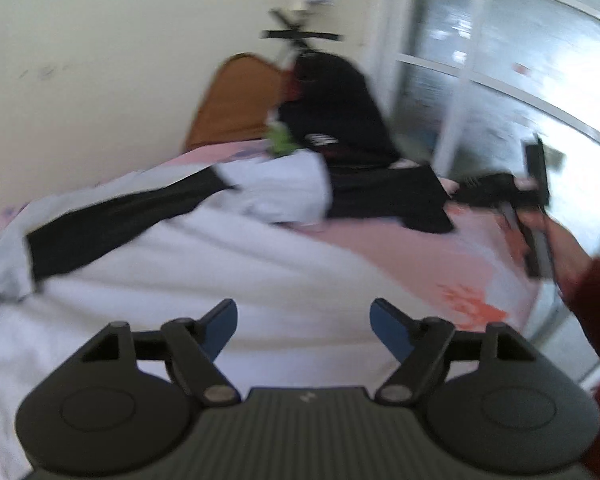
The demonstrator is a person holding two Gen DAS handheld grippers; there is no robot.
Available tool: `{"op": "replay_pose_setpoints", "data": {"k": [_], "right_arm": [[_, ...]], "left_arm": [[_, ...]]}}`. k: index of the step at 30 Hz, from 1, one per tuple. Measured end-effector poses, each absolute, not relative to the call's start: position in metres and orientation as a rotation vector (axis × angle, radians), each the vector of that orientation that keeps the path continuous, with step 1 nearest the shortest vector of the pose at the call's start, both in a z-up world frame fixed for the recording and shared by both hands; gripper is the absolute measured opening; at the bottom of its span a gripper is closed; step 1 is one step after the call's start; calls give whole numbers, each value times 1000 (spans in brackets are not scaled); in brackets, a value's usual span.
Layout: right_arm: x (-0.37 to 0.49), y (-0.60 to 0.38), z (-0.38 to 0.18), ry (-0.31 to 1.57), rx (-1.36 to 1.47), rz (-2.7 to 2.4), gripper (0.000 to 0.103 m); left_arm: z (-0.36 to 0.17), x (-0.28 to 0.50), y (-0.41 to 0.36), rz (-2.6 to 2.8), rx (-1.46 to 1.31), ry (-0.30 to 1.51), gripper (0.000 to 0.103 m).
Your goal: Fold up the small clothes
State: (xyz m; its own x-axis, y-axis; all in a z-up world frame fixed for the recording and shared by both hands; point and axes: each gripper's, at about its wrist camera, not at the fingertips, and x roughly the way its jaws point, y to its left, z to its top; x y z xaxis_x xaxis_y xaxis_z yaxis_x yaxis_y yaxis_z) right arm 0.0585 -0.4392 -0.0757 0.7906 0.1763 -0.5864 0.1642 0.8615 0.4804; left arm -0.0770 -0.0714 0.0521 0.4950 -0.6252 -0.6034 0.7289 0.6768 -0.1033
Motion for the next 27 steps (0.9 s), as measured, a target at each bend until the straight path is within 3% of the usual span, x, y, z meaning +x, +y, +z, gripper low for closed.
{"op": "replay_pose_setpoints", "data": {"k": [4,10,15,16,17,19,27], "right_arm": [[57,-477,-1,459,427,-78,5],[80,-479,55,470,304,-1,13],[77,-469,35,500,331,50,15],[77,-470,28,524,369,57,25],[74,-472,23,540,412,70,42],[58,-473,12,528,517,103,58],[39,-469,-58,651,987,74,64]], "left_arm": [[61,-92,-86,-875,220,641,75],[56,-89,-85,-812,204,641,76],[53,-62,-66,-711,139,682,80],[53,-57,-64,-693,133,684,80],[53,-53,-60,-675,130,680,81],[51,-44,-53,-642,131,660,85],[25,-2,-39,-557,51,715,88]]}}
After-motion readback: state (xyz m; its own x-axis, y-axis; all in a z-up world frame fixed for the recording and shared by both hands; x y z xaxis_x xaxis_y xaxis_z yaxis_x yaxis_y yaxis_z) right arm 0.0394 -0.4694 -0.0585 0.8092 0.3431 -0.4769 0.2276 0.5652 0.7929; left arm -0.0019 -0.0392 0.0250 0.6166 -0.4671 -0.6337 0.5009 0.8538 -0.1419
